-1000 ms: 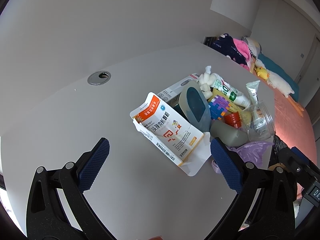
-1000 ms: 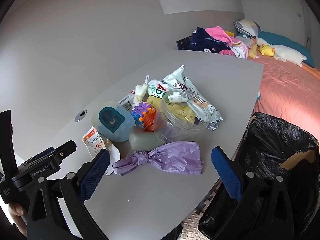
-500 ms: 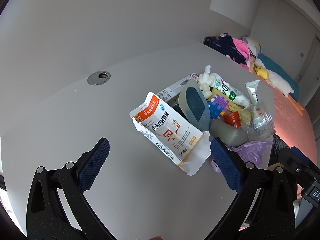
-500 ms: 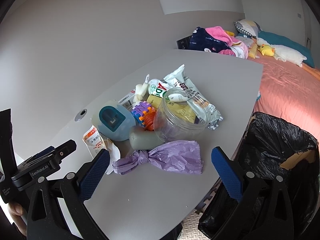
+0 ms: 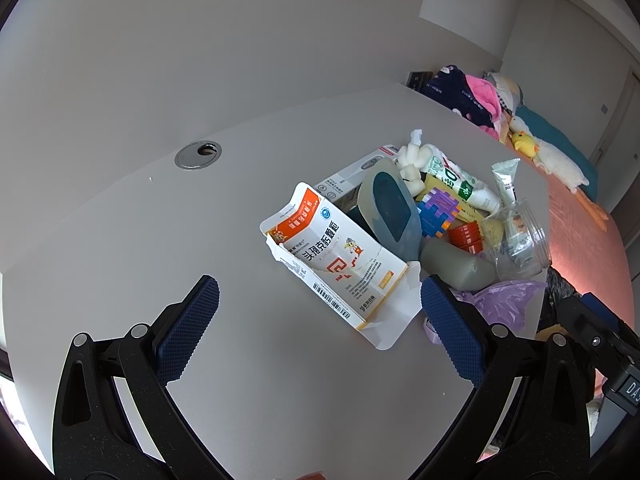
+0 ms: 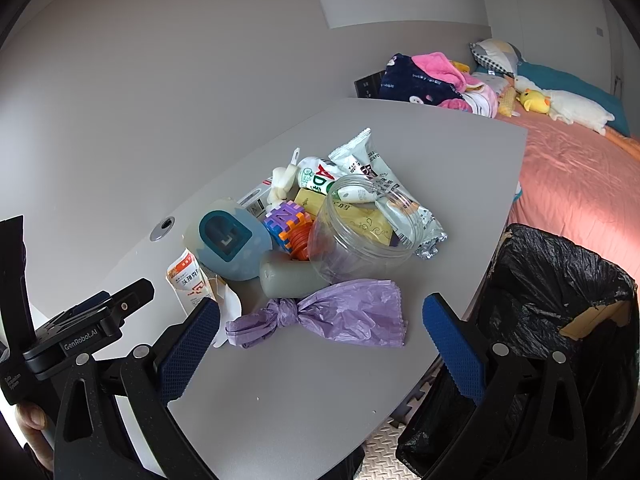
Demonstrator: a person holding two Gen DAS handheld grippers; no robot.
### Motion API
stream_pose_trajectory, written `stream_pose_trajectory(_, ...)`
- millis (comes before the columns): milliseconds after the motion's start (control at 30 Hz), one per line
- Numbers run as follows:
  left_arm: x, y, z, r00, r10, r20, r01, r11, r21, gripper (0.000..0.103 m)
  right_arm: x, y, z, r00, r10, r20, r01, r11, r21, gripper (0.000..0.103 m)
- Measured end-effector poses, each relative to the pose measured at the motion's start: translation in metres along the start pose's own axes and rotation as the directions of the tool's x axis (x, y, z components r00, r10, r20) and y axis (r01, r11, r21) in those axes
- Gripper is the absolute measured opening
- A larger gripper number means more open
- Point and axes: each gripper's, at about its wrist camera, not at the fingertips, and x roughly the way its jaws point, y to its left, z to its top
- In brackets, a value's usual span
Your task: Collect trash
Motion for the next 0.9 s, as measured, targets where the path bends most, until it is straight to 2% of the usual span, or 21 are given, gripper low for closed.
stream_pose_trajectory(533, 0.002, 0.0, -0.003, 1.0, 0.001, -0.007, -0.001, 1.0, -0.003, 0.097, 0.001, -0.001, -0.001, 1.0, 0.005, -0.008, -0.005, 1.0, 0.004, 0.101)
stream_pose_trajectory(900, 0.018, -0.005, 0.007, 0.999, 0.013, -0.045, -0.014, 0.999, -0.036, 0.098, 0.009, -0.015, 0.015, 1.0, -0.003, -0.029, 0.003, 1.0, -0.013, 0.101)
